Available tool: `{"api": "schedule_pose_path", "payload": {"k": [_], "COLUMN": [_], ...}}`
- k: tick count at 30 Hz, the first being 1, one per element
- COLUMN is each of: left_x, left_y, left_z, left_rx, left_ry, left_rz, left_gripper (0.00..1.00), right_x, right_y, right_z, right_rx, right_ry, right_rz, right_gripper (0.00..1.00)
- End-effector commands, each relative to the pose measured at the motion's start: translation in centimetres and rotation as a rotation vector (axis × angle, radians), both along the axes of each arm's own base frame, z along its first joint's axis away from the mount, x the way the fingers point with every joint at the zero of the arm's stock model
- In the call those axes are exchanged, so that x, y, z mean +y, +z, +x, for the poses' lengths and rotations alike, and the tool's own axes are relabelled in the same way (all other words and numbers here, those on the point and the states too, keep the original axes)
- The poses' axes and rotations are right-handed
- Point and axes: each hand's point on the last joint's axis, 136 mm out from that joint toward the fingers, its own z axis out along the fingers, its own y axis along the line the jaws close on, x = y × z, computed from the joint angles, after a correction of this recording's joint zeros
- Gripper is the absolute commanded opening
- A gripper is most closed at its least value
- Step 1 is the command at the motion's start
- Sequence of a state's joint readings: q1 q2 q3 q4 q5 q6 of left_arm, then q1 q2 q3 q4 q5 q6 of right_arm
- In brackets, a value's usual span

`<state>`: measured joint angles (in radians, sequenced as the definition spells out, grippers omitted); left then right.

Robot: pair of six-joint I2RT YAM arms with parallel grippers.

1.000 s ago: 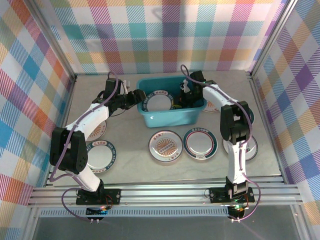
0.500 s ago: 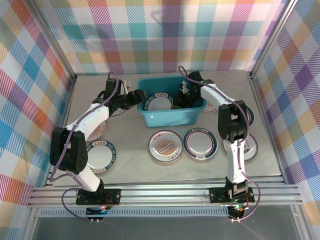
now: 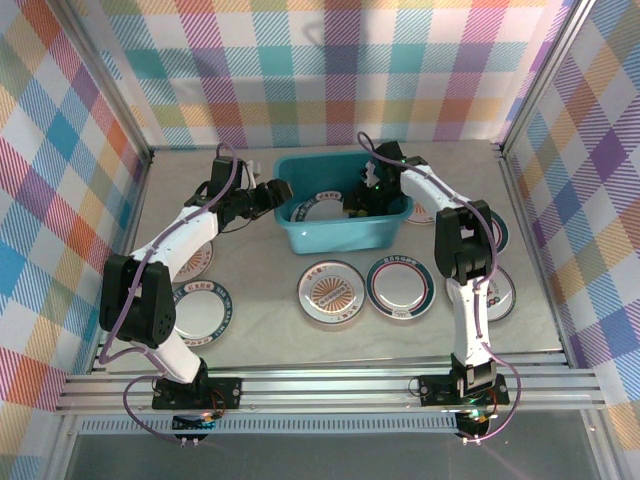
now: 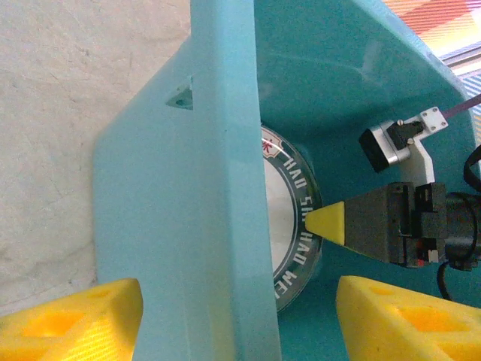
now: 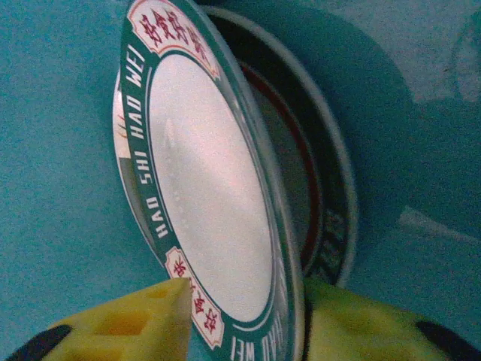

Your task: Place the plates into the plastic bin on the countertop

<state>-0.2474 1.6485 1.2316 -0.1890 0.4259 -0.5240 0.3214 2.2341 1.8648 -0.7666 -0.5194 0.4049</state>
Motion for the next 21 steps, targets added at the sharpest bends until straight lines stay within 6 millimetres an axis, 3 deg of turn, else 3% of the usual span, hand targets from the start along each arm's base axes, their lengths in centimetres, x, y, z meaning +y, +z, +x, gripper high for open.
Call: {"api": "schedule_pose_path", "payload": {"k": [1, 4, 9, 15, 21], "left_x": [0.0, 0.5, 1.4, 4.8, 11.0], "left_y": [2.4, 3.2, 4.5, 5.6, 5.3], "left_z": [0.2, 0.2, -0.1, -0.5, -2.4], "left_rx": [-0.052, -0.055, -0.067, -0.041, 0.019], "left_ry": [-0.010, 0.001, 0.021, 0.133, 0.333], "left_rz": [0.024, 0.052, 0.081, 0.146, 0.186], "left_gripper": [0.69, 0.69, 0.70, 0.71, 0.76], "right_x": [0.4, 0.3, 0.4, 0.1, -0.9], "right_y": [1.1, 2.1, 3.5, 6.0, 7.6], "right_z": [-0.2, -0.2, -0.2, -0.3, -0.7], "right_rx": [0.005, -0.011, -0.038, -0.112, -0.178], "right_ry": [-0.012, -0.029, -0.029, -0.019, -0.017], "right_rz": [-0.009, -0.004, 0.003, 0.002, -0.043], "right_gripper": [0.62, 0.79, 0.94, 0.99, 0.99]}}
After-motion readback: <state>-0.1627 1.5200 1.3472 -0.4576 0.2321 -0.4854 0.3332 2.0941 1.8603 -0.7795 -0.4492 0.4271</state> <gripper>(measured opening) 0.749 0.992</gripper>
